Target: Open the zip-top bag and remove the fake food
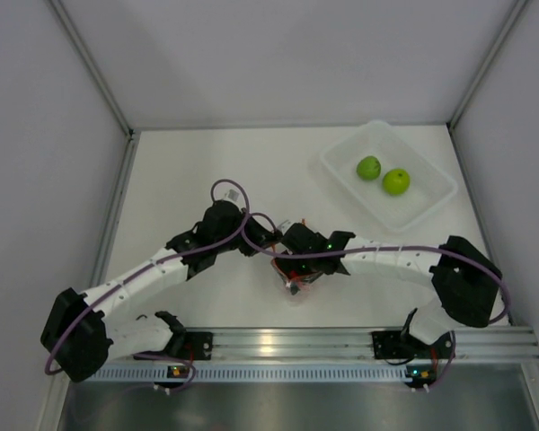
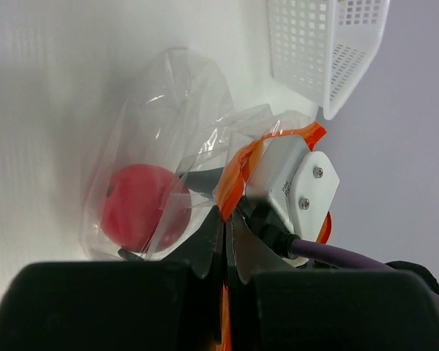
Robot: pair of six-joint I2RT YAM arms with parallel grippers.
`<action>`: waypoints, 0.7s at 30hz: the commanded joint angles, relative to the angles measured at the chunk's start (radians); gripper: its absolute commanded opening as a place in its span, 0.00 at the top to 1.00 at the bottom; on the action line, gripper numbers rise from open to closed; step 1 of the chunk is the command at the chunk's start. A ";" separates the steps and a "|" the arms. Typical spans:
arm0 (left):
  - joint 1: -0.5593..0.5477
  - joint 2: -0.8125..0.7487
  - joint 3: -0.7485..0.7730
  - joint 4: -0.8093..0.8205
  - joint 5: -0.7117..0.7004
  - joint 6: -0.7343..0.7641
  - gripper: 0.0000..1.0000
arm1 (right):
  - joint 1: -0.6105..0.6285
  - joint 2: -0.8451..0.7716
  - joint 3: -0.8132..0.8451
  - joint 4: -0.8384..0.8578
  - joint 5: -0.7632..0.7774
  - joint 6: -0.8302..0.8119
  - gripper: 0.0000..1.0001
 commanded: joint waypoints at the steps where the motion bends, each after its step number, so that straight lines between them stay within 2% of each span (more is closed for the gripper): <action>1: 0.005 -0.002 0.011 0.101 0.006 0.011 1.00 | 0.034 0.078 0.022 0.103 0.015 0.009 0.08; 12: 0.010 -0.002 0.000 0.101 0.026 0.025 1.00 | 0.034 0.114 0.019 0.192 0.124 0.031 0.17; 16: 0.011 -0.007 -0.007 0.103 0.020 0.028 1.00 | 0.034 0.118 0.027 0.193 0.144 0.035 0.33; 18: 0.013 -0.007 -0.009 0.101 0.018 0.028 1.00 | 0.034 0.100 0.021 0.189 0.144 0.037 0.37; 19: 0.014 -0.007 -0.011 0.101 0.014 0.030 1.00 | 0.036 0.091 0.021 0.184 0.155 0.037 0.41; 21: 0.016 -0.005 -0.011 0.101 0.011 0.031 1.00 | 0.037 0.050 0.016 0.173 0.164 0.040 0.43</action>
